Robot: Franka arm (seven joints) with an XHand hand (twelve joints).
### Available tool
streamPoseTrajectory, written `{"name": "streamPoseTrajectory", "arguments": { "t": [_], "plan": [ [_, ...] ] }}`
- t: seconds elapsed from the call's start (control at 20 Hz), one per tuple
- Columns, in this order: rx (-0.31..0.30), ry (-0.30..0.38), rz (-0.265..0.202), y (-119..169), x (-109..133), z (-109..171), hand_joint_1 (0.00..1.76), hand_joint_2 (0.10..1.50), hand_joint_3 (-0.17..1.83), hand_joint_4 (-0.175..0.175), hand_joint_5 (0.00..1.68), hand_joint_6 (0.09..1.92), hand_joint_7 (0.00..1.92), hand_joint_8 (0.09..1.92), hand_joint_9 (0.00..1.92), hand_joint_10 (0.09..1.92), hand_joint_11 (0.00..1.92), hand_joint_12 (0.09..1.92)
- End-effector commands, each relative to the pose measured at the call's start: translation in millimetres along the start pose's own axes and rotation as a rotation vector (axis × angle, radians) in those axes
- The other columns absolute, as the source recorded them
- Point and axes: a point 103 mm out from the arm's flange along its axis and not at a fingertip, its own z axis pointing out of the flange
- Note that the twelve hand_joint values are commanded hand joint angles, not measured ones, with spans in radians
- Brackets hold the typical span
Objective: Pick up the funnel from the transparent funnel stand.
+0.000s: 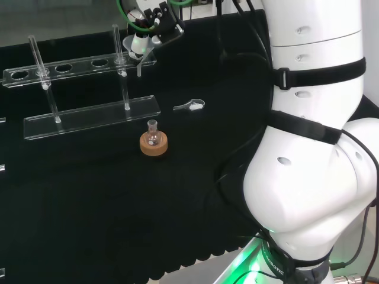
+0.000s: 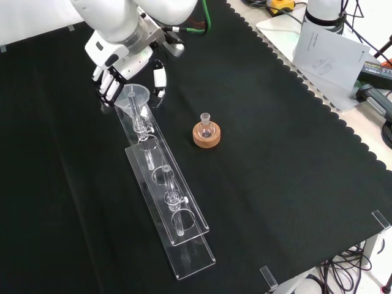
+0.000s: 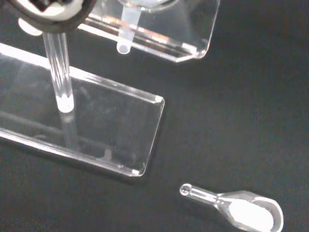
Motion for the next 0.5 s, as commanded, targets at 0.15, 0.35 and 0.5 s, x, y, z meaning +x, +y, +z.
{"name": "streamPoseTrajectory", "arguments": {
  "t": [0.15,0.35,0.5],
  "plan": [
    [-0.098,-0.071,0.02,-24,0,-44,0.86,0.72,0.58,-0.049,0.53,0.09,0.55,0.74,0.83,0.59,0.45,1.35],
    [-0.109,-0.112,0.041,-47,3,-66,0.86,0.71,0.6,-0.05,0.53,0.09,0.55,0.74,0.85,0.58,0.46,1.34],
    [-0.115,-0.139,0.068,-70,6,-79,0.86,0.71,0.61,-0.05,0.53,0.09,0.55,0.74,0.86,0.57,0.46,1.33]
  ]
}}
